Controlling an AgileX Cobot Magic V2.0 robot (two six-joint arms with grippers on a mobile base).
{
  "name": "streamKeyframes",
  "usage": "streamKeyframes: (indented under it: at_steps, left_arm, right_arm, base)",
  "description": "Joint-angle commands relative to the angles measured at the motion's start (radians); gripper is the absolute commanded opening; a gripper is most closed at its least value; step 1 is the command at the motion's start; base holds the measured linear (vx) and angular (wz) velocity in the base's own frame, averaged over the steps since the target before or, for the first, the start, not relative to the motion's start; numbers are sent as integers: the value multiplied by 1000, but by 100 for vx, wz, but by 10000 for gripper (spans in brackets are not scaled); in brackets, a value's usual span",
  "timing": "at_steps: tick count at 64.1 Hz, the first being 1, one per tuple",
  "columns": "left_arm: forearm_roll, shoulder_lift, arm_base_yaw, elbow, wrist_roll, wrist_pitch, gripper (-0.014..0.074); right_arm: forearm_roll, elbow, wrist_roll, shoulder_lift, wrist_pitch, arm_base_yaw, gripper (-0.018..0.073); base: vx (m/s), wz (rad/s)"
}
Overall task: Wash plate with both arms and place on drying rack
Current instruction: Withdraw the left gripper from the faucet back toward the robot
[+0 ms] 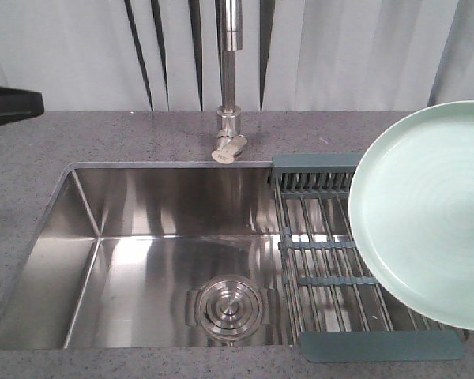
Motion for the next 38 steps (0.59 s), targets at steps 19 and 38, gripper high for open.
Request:
streamKeyframes:
  at_steps: [19, 38]
  left_arm:
    - [34, -452, 90, 322, 10, 17, -7]
    - [27, -606, 90, 562, -7, 201, -7]
  right_arm:
    - [-7, -25, -1, -4, -46, -7, -6]
    - [-27, -24, -1, -3, -58, -7, -6]
  base:
    - [0, 0]
    - [0, 0]
